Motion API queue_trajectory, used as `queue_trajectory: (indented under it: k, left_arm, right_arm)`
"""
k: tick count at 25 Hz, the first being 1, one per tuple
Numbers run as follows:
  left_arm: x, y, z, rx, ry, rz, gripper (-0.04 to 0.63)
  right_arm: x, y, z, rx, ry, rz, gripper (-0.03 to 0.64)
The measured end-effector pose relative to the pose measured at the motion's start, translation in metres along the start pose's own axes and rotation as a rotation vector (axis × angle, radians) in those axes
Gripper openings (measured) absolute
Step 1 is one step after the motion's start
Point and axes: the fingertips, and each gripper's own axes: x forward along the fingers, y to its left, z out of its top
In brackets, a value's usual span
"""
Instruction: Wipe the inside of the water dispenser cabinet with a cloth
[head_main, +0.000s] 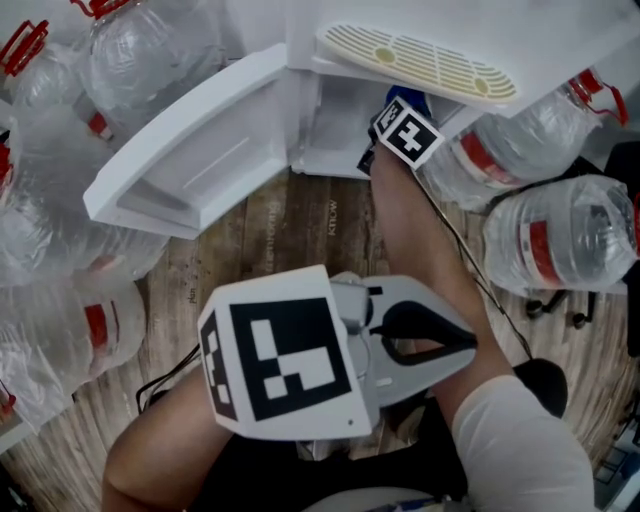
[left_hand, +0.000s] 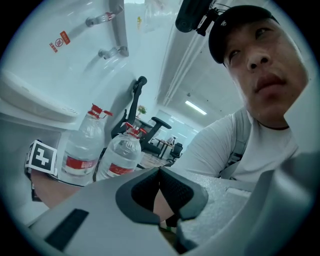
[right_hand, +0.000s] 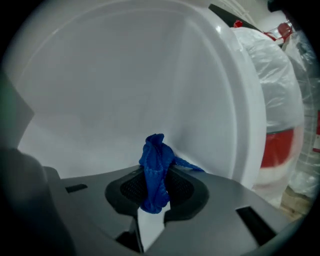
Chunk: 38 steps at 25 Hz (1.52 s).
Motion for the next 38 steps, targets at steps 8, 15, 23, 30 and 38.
queue_trajectory:
  k: [8,15,23,30,38]
  left_arm:
    - [0.001,0.006,-0.006,-0.029,0.004,0.006,0.003]
    - [0.004,0.012,-0.008,-0.041,0.002,-0.008,0.003]
    - [0.01,0.014,-0.009,-0.036,0.013,-0.015,0.003]
    - [0.008,0.016,-0.004,-0.017,0.014,0.022,0.003]
    - [0.001,0.019,-0.003,-0.012,0.015,0.051,0.003]
  right_arm:
    - [0.008,-0.004,-0.013,0.03,0.033,-0.037,0.075]
    - [-0.033,-0.026,-0.021,0.072,-0.009,-0.02,0.075]
    - [-0.055,-0.028,-0.033,0.039,-0.015,0.025,0.075]
    - [-0.005,-0.011,-0.041,-0.07,0.032,-0.003,0.075]
    - [0.036,0.001,-0.045,-0.103,0.068,0.004,0.075]
